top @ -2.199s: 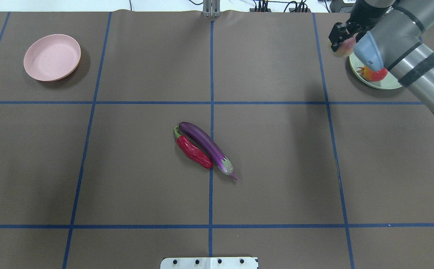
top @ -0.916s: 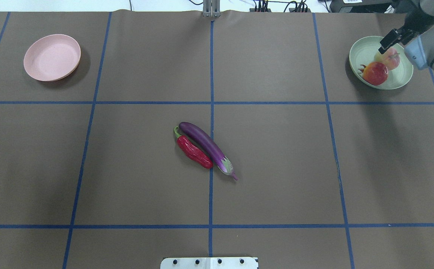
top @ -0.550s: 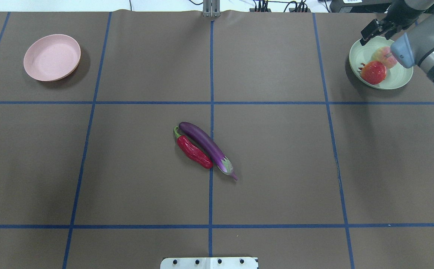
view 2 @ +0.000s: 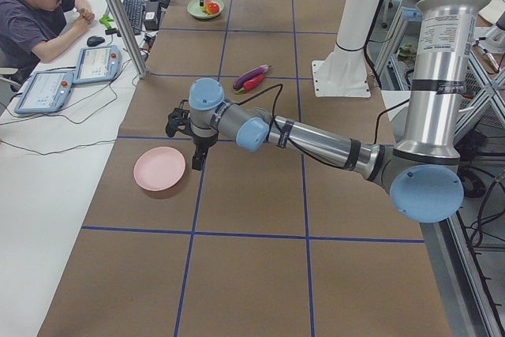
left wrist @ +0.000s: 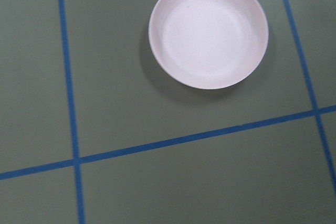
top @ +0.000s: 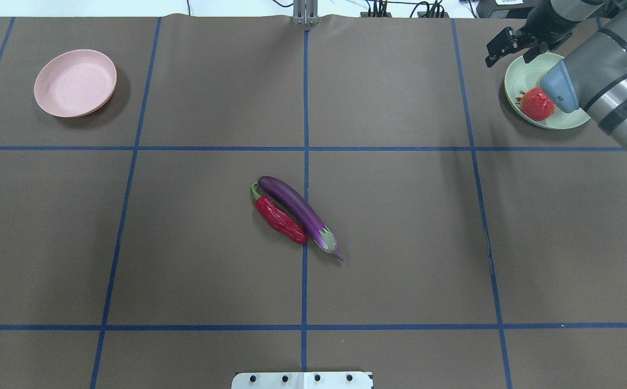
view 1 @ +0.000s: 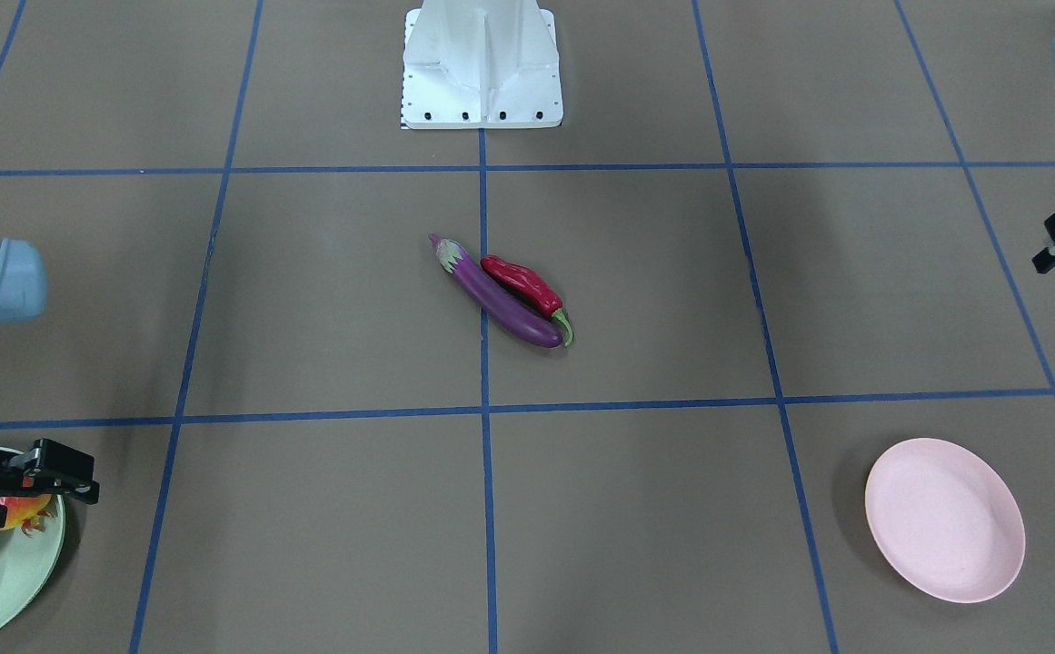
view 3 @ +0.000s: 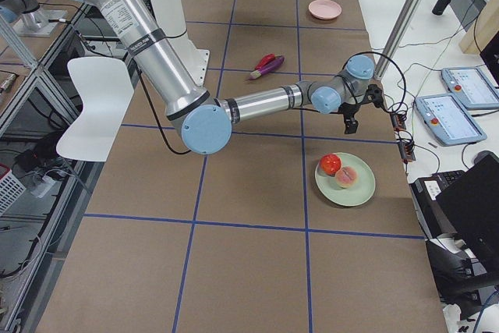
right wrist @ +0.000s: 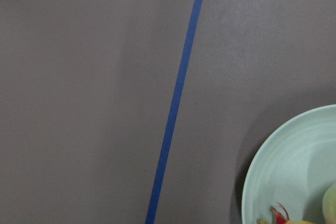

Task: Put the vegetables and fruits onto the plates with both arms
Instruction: 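Reach the left gripper toward the red chili pepper while the right hovers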

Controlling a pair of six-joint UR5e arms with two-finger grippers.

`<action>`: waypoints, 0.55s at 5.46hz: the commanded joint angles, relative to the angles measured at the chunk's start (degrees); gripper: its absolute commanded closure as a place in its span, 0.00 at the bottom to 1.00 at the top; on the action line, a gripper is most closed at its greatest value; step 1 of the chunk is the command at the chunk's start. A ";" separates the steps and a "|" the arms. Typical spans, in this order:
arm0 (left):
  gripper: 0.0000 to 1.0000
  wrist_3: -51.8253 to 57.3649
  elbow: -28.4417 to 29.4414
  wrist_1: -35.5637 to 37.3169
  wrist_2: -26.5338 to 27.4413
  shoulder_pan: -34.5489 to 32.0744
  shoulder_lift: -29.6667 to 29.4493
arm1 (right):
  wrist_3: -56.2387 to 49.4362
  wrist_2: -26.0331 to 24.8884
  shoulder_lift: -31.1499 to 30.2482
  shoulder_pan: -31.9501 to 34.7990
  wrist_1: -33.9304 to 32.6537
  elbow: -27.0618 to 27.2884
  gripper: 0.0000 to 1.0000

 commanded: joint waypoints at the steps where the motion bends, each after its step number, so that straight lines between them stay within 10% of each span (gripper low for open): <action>1: 0.00 -21.45 -0.11 -0.17 0.59 10.62 -8.43 | 0.89 0.16 -2.75 -0.07 -0.78 4.19 0.01; 3: 0.00 -45.55 0.85 1.06 14.73 27.81 -17.65 | 0.81 -0.10 -4.25 -0.07 -2.11 6.58 0.01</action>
